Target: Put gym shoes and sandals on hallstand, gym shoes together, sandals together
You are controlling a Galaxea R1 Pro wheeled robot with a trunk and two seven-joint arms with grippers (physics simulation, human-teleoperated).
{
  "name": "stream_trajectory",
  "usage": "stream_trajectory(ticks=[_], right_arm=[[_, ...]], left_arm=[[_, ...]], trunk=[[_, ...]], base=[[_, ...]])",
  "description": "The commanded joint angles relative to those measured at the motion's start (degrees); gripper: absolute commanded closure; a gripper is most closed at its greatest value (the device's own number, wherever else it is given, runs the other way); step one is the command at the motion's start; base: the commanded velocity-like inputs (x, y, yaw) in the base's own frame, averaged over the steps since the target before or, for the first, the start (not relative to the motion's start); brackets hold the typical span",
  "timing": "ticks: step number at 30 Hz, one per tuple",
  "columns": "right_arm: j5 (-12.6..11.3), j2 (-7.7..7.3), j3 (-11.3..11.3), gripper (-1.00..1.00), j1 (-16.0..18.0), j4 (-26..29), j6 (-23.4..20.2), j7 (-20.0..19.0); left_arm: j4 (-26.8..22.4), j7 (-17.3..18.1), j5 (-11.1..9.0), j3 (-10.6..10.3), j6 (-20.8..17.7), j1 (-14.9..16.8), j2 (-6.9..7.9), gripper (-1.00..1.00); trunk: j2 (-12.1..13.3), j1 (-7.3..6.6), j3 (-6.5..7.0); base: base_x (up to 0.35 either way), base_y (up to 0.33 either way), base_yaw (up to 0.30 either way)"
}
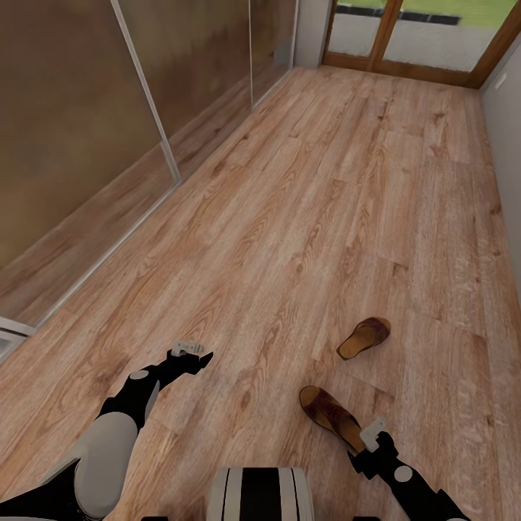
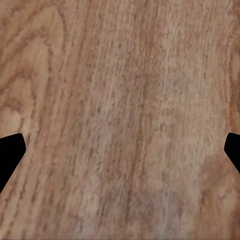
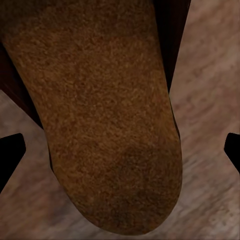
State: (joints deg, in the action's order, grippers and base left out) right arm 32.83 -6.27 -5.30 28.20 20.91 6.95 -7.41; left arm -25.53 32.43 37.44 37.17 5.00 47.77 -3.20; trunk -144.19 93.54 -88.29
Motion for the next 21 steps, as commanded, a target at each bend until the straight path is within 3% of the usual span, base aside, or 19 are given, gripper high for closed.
stream_trajectory(ticks=[1,13,14,21], right_arm=[[0.39,0.03,-0.49,-1.0,0.02,0.01,0.25,-0.42],[0.39,0.03,-0.45,-1.0,0.02,-0.03,0.25,-0.37],[0.39,0.03,-0.44,1.0,0.02,-0.04,0.25,-0.36],[0.41,0.03,-0.43,1.0,0.02,-0.07,0.25,-0.39]], left_arm=[[-0.05,0.26,0.61,0.45,0.36,0.04,-0.06,-1.0],[-0.05,0.26,0.61,0.45,0.35,0.04,-0.05,-1.0],[-0.05,0.26,0.61,0.43,0.33,0.04,-0.05,-1.0],[-0.05,0.25,0.61,0.37,0.28,0.04,-0.05,-1.0]], trunk=[[-0.01,-0.01,-0.05],[-0.01,-0.01,-0.11],[-0.01,-0.01,-0.11],[-0.01,-0.01,-0.11]], base=[[0.0,0.0,0.0],[0.0,0.0,0.0],[0.0,0.0,0.0],[0.0,0.0,0.0]])
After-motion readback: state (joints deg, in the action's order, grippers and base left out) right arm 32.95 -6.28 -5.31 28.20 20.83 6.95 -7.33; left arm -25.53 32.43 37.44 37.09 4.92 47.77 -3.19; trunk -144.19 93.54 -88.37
